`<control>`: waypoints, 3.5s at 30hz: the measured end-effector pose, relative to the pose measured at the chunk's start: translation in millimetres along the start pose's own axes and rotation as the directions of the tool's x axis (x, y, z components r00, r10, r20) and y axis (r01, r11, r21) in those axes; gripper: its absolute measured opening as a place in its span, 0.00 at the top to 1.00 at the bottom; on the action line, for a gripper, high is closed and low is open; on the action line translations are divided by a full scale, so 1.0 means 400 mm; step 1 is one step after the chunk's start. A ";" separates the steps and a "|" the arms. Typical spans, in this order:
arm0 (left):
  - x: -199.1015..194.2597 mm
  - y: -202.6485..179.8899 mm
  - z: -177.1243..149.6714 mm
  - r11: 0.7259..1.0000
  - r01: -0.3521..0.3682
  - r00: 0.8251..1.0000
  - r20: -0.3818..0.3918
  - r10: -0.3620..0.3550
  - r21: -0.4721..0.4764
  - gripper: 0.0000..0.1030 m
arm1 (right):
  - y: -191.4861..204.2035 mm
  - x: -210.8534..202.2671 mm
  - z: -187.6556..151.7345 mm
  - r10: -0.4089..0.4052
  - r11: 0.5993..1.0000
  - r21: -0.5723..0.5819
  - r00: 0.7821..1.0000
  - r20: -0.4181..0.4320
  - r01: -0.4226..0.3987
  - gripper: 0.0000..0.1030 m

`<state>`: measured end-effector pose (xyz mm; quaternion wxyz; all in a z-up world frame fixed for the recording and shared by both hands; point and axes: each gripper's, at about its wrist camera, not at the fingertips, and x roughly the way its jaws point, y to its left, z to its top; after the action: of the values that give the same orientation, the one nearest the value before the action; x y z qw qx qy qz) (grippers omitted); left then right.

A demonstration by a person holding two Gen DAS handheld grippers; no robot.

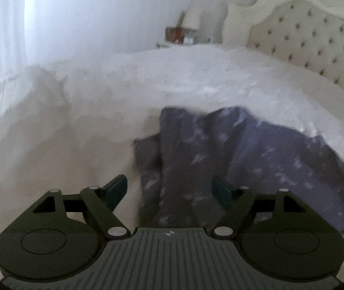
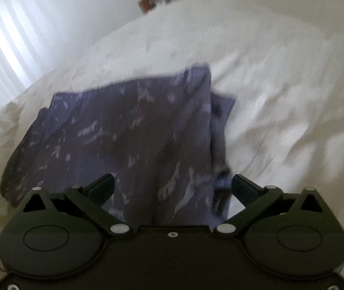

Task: Fold large clothes

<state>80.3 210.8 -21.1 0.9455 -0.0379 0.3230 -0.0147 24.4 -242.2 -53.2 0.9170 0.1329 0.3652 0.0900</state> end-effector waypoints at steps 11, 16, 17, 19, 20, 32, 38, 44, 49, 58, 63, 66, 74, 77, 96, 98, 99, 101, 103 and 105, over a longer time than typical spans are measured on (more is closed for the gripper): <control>0.171 -0.172 0.095 0.985 0.128 0.992 -0.013 -0.127 0.114 0.24 | 0.096 -0.005 0.037 0.033 0.994 -0.112 0.994 0.108 -0.021 0.00; 0.292 -0.147 0.079 0.996 0.050 0.998 -0.049 -0.046 0.080 0.24 | 0.157 0.023 0.030 0.084 0.980 -0.186 0.994 0.075 -0.069 0.00; 0.321 -0.121 0.072 0.998 0.001 0.997 -0.072 0.004 0.066 0.25 | 0.173 0.031 0.030 0.093 0.975 -0.207 0.993 0.066 -0.078 0.00; 0.370 -0.064 0.054 0.998 -0.048 0.992 -0.119 0.051 0.028 0.23 | 0.200 0.047 0.032 0.110 0.967 -0.239 0.992 0.055 -0.094 0.00; 0.386 -0.037 0.043 0.999 -0.053 0.990 -0.130 0.053 0.004 0.21 | 0.214 0.056 0.034 0.117 0.963 -0.252 0.992 0.052 -0.100 0.00; 0.400 0.035 -0.008 0.995 -0.019 0.995 -0.098 0.009 -0.101 0.08 | 0.371 0.328 -0.001 0.008 0.885 -0.464 0.999 -0.054 -0.032 0.00; 0.401 0.023 -0.011 0.996 -0.032 0.997 -0.075 0.026 -0.080 0.05 | 0.371 0.329 -0.058 0.014 0.866 -0.500 0.999 0.049 0.013 0.00; 0.400 0.028 -0.012 0.996 -0.028 0.997 -0.070 0.022 -0.080 0.05 | 0.339 0.289 -0.018 0.093 0.887 -0.453 0.996 -0.012 -0.088 0.01; 0.399 0.026 -0.015 0.996 -0.029 0.997 -0.068 0.023 -0.080 0.05 | 0.231 0.166 0.052 0.184 0.948 -0.269 0.983 0.028 -0.169 0.01; 0.400 0.022 -0.013 0.997 -0.037 0.997 -0.072 0.031 -0.073 0.04 | -0.103 0.111 0.102 0.064 0.989 0.134 0.998 0.014 -0.065 0.01; 0.401 0.020 -0.012 0.997 -0.042 0.996 -0.075 0.037 -0.068 0.03 | -0.171 0.207 0.059 0.289 0.929 0.278 0.948 -0.136 -0.243 0.00; 0.402 0.018 -0.010 0.997 -0.048 0.996 -0.080 0.043 -0.065 0.03 | -0.156 0.243 0.056 0.357 0.908 0.280 0.925 -0.133 -0.311 0.00; 0.364 0.015 0.031 0.992 -0.064 0.989 -0.139 0.048 -0.111 0.06 | -0.187 0.288 0.043 0.454 0.839 0.343 0.891 -0.010 -0.423 0.00; 0.296 -0.022 0.048 0.993 -0.050 0.995 -0.086 0.041 -0.106 0.06 | -0.206 0.288 0.032 0.490 0.802 0.375 0.871 0.033 -0.465 0.00; 0.331 -0.350 0.129 0.991 0.091 0.981 -0.163 -0.106 -0.095 0.66 | -0.190 0.290 0.044 0.464 0.832 0.344 0.886 -0.001 -0.436 0.00; 0.357 -0.363 0.121 0.994 0.071 0.979 -0.184 -0.086 -0.086 0.71 | -0.190 0.290 0.045 0.464 0.832 0.344 0.886 -0.002 -0.435 0.00; 0.361 -0.370 0.115 0.995 0.060 0.980 -0.186 -0.073 -0.074 0.72 | -0.191 0.290 0.045 0.464 0.832 0.344 0.886 -0.002 -0.435 0.00; 0.384 -0.382 0.099 0.998 0.044 0.977 -0.205 -0.052 -0.048 0.74 | -0.192 0.290 0.046 0.465 0.833 0.342 0.886 -0.004 -0.435 0.00; 0.407 -0.387 0.087 0.999 0.031 0.972 -0.231 -0.040 -0.041 0.74 | -0.190 0.291 0.046 0.464 0.834 0.341 0.886 -0.006 -0.434 0.00; 0.413 -0.399 0.078 1.000 0.019 0.970 -0.244 -0.022 -0.016 0.74 | -0.189 0.291 0.046 0.463 0.834 0.342 0.886 -0.005 -0.434 0.00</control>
<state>229.4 45.1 -84.2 0.8981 -0.0457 0.4365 -0.0269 125.6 -286.7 -139.0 0.8177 0.3628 0.3735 0.2456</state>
